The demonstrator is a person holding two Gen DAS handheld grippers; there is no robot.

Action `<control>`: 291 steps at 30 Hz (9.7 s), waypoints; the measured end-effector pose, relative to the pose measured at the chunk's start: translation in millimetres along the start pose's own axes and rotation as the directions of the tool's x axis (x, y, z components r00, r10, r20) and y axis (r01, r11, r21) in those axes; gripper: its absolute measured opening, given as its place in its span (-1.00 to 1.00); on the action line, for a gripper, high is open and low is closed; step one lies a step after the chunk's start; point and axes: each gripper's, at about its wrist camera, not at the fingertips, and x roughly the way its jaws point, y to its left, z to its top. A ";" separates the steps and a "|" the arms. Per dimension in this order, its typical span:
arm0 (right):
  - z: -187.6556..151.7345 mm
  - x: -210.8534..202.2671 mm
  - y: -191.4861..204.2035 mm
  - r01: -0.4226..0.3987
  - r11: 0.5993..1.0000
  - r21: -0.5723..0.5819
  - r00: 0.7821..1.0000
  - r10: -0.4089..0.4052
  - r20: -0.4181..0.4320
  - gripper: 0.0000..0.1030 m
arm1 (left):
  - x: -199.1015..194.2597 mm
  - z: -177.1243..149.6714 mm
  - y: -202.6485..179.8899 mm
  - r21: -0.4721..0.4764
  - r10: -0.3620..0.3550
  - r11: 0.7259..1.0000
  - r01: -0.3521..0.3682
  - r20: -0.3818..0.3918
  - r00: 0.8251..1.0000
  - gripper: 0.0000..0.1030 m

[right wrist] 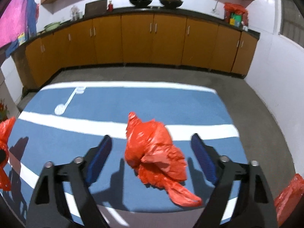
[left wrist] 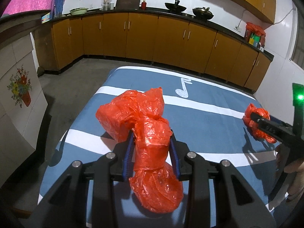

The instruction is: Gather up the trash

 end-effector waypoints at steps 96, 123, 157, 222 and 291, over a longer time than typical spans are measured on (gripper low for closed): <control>-180.3 -291.5 -232.5 0.311 0.762 0.568 0.879 -0.458 0.134 -0.14 | -136.3 -116.4 -382.1 0.440 -0.669 0.532 0.723 -0.305 0.678 -0.32; -183.6 -307.6 -235.0 0.314 0.747 0.586 0.853 -0.493 0.170 0.53 | -121.1 -106.2 -357.5 0.430 -0.613 0.626 0.651 -0.245 0.751 0.15; -207.0 -341.0 -108.8 0.385 0.838 0.387 0.834 -0.495 0.244 0.97 | -236.6 -107.3 -147.4 0.354 -0.317 0.907 0.228 0.218 0.923 0.92; -241.9 -375.2 -58.4 0.345 0.865 0.364 0.854 -0.451 0.260 0.97 | -294.4 -162.2 -81.3 0.304 -0.264 0.934 0.187 0.237 0.935 0.92; -244.5 -370.3 -65.9 0.339 0.862 0.376 0.863 -0.444 0.241 0.97 | -291.4 -163.0 -84.8 0.303 -0.268 0.933 0.192 0.233 0.935 0.92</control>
